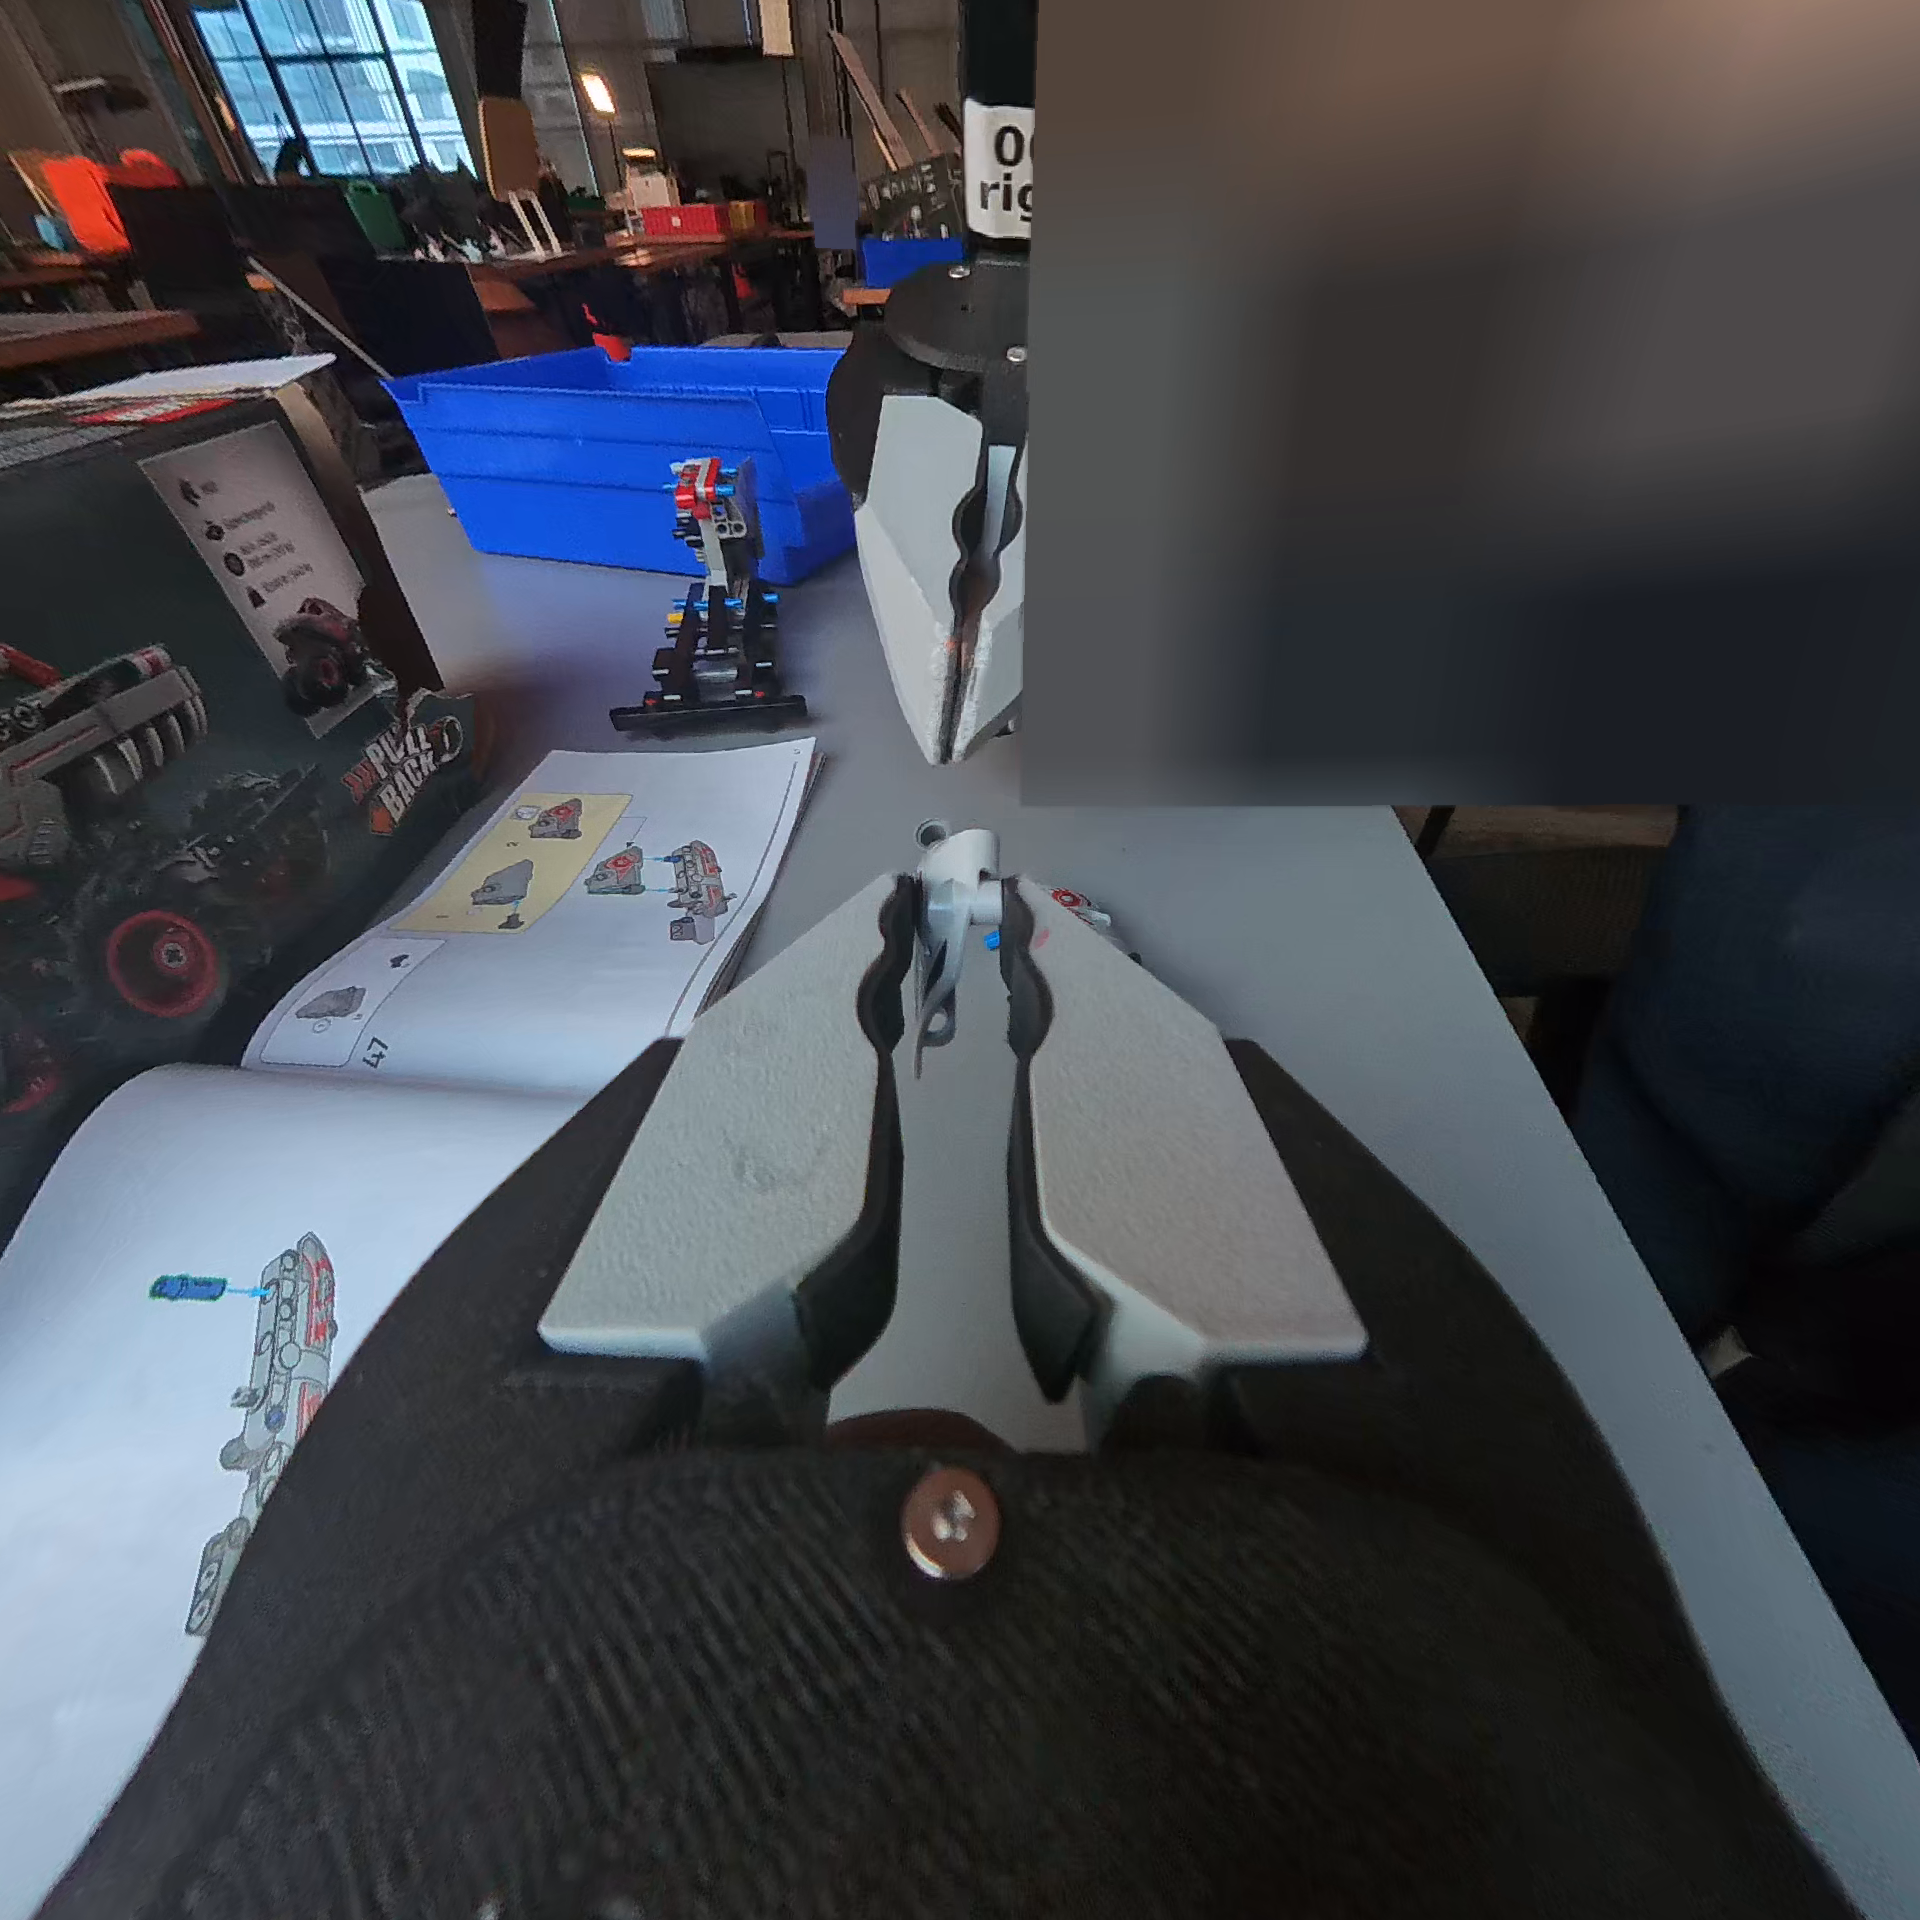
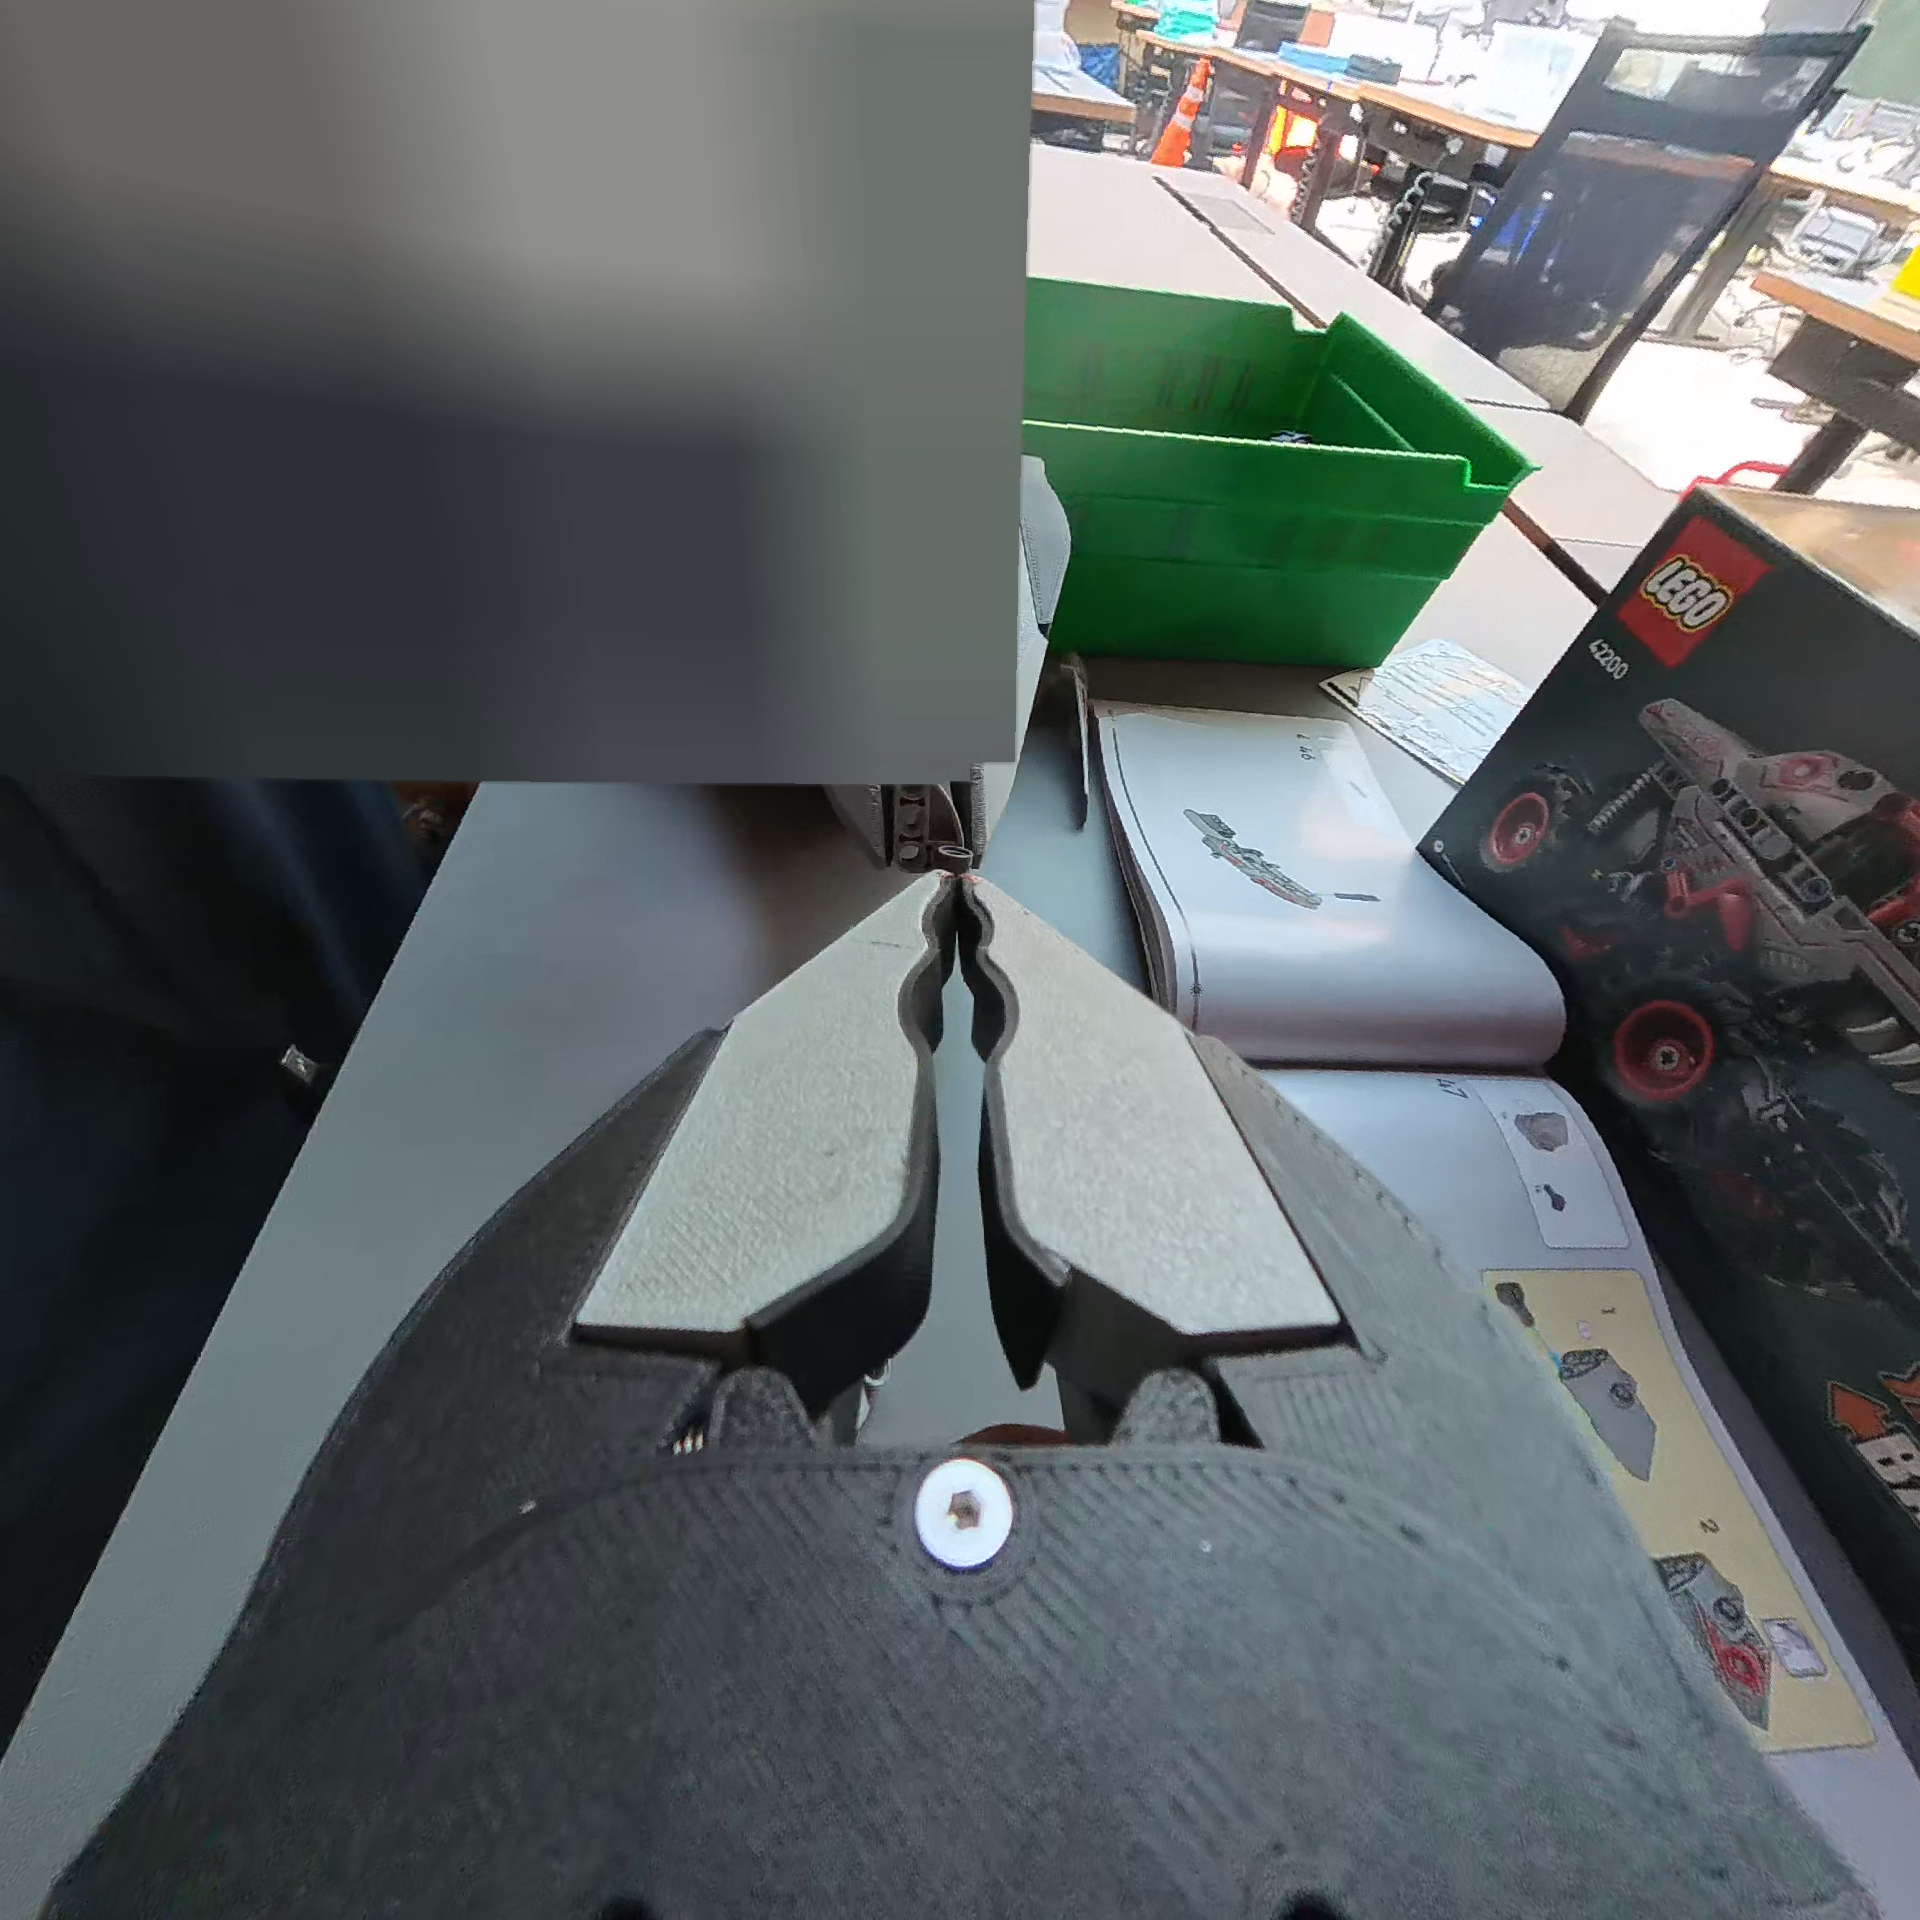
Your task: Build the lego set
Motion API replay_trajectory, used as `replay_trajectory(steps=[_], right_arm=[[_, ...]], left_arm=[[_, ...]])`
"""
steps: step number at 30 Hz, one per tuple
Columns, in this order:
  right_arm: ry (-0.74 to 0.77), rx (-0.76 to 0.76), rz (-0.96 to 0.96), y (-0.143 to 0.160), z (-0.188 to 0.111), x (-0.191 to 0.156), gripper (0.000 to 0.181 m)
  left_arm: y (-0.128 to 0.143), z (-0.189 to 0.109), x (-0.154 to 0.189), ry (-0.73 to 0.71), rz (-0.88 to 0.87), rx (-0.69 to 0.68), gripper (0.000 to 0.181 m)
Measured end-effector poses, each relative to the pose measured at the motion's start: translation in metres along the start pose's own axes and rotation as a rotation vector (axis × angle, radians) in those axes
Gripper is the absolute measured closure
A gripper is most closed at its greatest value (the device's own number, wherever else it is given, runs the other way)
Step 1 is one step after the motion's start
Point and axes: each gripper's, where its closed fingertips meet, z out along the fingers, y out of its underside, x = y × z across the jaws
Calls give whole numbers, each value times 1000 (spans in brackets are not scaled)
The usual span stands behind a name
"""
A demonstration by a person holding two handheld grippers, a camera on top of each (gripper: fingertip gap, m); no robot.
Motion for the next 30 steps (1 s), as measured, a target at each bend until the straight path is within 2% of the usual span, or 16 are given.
replay_trajectory(steps=[5, 9, 12, 18, 20, 25, 30], right_arm=[[-2, -39, 41, 7, 8, 0, 181], [-1, -4, 69, -1, 3, 2, 181], [-9, -5, 62, -2, -1, 2, 181], [-23, -57, 48, 8, 13, -5, 181], [-29, -39, 58, 5, 10, -4, 181], [-15, -21, 53, 3, 1, 2, 181], [-35, -44, 31, 7, 11, -7, 181]], left_arm=[[1, 1, 1, 6, 1, -8, 169], [2, 2, 3, 4, 24, -16, 169], [0, 2, 3, 0, 25, -6, 169], [5, 4, 4, -6, 49, -45, 169], [-1, 3, 6, 5, 35, -10, 169], [0, 3, 6, -1, 64, -20, 169], [5, 5, 6, 2, 59, -44, 169]])
